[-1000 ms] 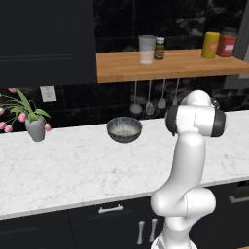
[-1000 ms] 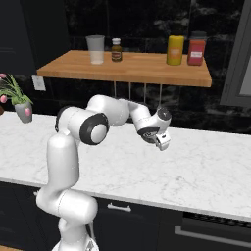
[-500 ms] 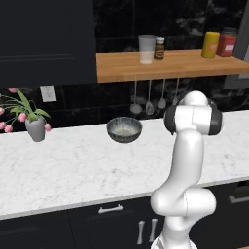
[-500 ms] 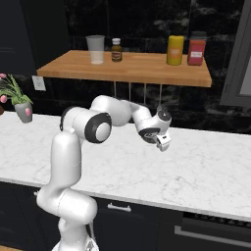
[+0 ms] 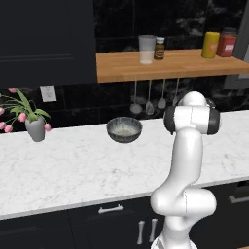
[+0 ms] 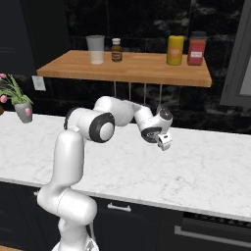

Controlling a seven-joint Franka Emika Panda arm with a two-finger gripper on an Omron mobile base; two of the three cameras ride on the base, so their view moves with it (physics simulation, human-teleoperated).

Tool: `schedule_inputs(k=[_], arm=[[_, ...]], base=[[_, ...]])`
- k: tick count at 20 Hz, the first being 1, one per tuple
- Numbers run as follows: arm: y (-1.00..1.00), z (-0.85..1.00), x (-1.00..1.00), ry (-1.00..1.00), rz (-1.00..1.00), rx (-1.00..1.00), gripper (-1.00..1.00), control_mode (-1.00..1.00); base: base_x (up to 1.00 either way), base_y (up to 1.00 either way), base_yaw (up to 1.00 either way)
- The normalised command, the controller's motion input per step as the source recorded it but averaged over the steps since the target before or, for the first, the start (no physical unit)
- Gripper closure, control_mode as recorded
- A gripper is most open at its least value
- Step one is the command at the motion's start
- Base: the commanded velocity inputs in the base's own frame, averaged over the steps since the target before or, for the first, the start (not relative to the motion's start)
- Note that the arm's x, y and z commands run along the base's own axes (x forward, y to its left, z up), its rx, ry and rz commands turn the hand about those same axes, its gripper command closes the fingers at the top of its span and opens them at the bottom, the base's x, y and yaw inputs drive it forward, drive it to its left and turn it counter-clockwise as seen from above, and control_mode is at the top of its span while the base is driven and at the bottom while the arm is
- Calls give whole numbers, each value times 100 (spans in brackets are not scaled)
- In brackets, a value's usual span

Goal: Pick up the bowls on the counter and stack them on top of one another in the open cabinet. Place the smaller bowl on top of the larger bowl.

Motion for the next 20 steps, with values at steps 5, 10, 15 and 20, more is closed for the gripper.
schedule_inputs(k=[5,10,15,20], arm=[[0,0,0,0,0,0,100,-100],[0,0,0,0,0,0,100,-100],[0,24,-12,-9,1,0,100,-100],[2,57,-34,-22,3,0,100,-100]], base=[[0,0,0],[0,0,0],[0,0,0],[0,0,0]])
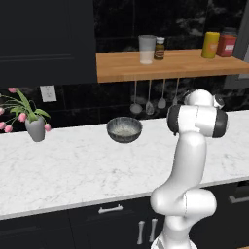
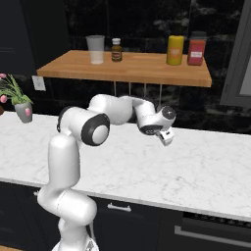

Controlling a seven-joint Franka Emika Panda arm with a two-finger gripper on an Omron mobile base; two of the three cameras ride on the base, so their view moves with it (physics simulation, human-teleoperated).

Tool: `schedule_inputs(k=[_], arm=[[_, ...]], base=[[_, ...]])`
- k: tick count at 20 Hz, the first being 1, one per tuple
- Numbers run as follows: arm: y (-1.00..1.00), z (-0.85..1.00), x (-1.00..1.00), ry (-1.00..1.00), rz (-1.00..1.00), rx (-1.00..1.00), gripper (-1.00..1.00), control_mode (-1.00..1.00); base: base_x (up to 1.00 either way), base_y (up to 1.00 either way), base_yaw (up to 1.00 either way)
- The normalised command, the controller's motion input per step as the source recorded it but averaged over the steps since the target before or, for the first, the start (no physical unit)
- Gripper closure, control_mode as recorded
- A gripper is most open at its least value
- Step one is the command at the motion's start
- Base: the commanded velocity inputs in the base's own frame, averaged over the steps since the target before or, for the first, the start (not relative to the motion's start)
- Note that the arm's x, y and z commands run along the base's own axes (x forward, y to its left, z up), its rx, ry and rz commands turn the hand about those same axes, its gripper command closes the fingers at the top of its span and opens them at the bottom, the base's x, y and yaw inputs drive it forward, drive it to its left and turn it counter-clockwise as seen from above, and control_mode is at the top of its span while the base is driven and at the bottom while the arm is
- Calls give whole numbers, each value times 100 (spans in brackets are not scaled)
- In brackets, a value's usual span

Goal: Pick up the bowls on the counter and stack them on top of one another in the open cabinet. Place the smaller bowl on top of the larger bowl.

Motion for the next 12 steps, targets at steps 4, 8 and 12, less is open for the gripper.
schedule_inputs(k=[4,8,12], arm=[[26,49,-44,-19,8,0,100,-100],[65,29,-43,-15,14,0,100,-100],[89,41,-23,-8,17,0,100,-100]], base=[[0,0,0],[0,0,0],[0,0,0]])
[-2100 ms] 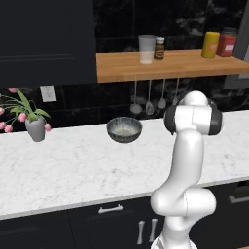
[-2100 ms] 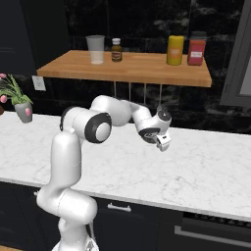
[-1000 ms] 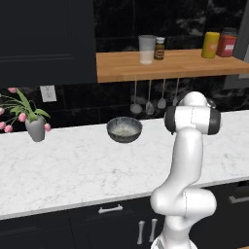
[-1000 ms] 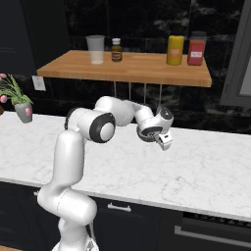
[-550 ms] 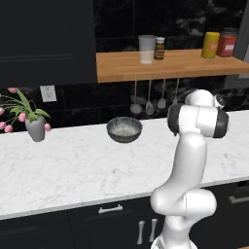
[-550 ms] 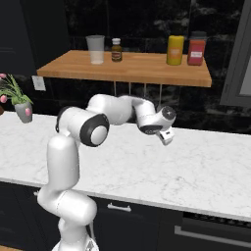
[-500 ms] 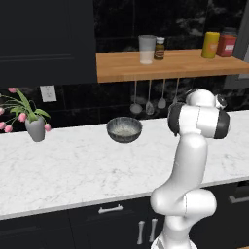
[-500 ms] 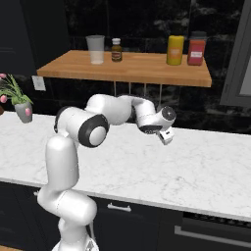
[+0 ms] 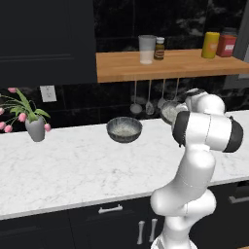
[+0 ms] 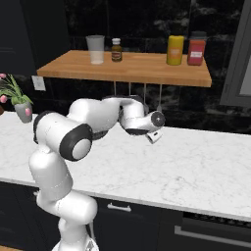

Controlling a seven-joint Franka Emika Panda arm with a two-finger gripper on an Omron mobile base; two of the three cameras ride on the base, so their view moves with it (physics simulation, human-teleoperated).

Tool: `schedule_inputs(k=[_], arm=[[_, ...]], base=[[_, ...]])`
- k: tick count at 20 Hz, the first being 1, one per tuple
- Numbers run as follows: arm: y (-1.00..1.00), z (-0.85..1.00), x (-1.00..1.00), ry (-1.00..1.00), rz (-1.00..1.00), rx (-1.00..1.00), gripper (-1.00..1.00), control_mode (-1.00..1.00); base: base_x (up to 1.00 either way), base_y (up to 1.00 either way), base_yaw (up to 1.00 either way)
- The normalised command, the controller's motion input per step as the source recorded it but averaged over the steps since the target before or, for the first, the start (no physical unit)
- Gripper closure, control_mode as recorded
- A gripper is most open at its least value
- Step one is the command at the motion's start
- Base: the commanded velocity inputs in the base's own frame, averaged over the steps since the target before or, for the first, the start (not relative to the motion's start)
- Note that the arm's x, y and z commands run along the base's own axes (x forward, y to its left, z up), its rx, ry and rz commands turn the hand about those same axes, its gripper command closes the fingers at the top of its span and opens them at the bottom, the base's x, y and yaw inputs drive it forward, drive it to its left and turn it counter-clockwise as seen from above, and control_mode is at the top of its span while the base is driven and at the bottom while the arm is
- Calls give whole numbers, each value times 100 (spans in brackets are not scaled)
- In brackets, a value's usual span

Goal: Pick up the bowls on the counter and stack them on top of one another in the open cabinet. Place the smaller bowl on top of the larger bowl.

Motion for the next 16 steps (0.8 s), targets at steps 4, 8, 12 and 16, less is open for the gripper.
schedule_inputs(k=[4,8,12,16], arm=[[92,59,-19,-8,14,0,100,-100],[97,39,-3,0,15,-3,100,-100],[97,17,0,4,17,-7,100,-100],[88,1,0,1,17,-8,100,-100]], base=[[0,0,0],[0,0,0],[0,0,0],[0,0,0]])
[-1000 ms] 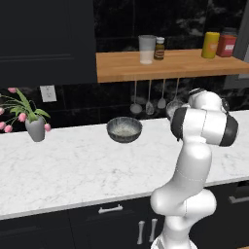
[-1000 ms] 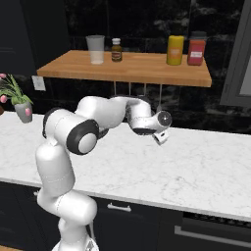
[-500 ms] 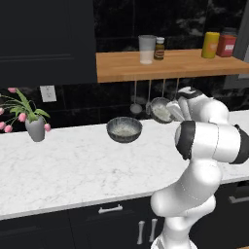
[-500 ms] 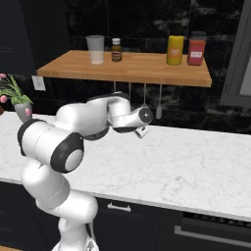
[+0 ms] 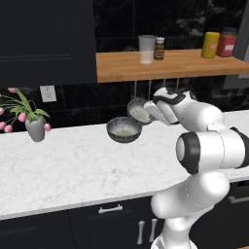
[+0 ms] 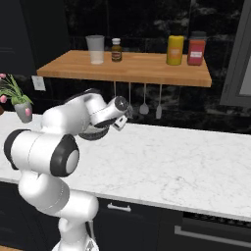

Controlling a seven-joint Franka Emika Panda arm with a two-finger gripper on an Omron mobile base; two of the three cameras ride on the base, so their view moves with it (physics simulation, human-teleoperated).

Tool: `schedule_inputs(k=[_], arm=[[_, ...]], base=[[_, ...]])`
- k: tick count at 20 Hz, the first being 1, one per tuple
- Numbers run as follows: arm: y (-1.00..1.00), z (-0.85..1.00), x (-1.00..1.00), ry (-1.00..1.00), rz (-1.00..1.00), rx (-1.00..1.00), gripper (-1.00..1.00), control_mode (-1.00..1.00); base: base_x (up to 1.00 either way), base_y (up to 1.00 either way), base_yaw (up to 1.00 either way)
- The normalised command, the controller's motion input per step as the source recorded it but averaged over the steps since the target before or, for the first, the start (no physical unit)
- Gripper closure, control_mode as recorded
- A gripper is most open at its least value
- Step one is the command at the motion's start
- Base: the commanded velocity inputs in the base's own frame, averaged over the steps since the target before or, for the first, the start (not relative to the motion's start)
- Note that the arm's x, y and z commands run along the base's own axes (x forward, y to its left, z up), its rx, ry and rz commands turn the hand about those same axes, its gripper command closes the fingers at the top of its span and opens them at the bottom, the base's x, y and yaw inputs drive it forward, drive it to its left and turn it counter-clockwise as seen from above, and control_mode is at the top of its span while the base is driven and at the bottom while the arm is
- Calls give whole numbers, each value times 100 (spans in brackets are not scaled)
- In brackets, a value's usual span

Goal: Pick up the bowls on the counter and stack them on top of one another in the open cabinet. Place the smaller bowl on top of the larger bowl.

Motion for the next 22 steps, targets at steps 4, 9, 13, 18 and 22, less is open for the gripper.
schedule_inputs(k=[4,9,13,18,22], arm=[[60,-3,0,0,16,-7,100,-100],[36,-8,10,3,7,-12,100,-100],[5,-23,5,10,0,-17,100,-100],[0,-18,16,4,0,-14,100,-100],[0,-8,28,0,0,-4,100,-100]], base=[[0,0,0],[0,0,0],[0,0,0],[0,0,0],[0,0,0]])
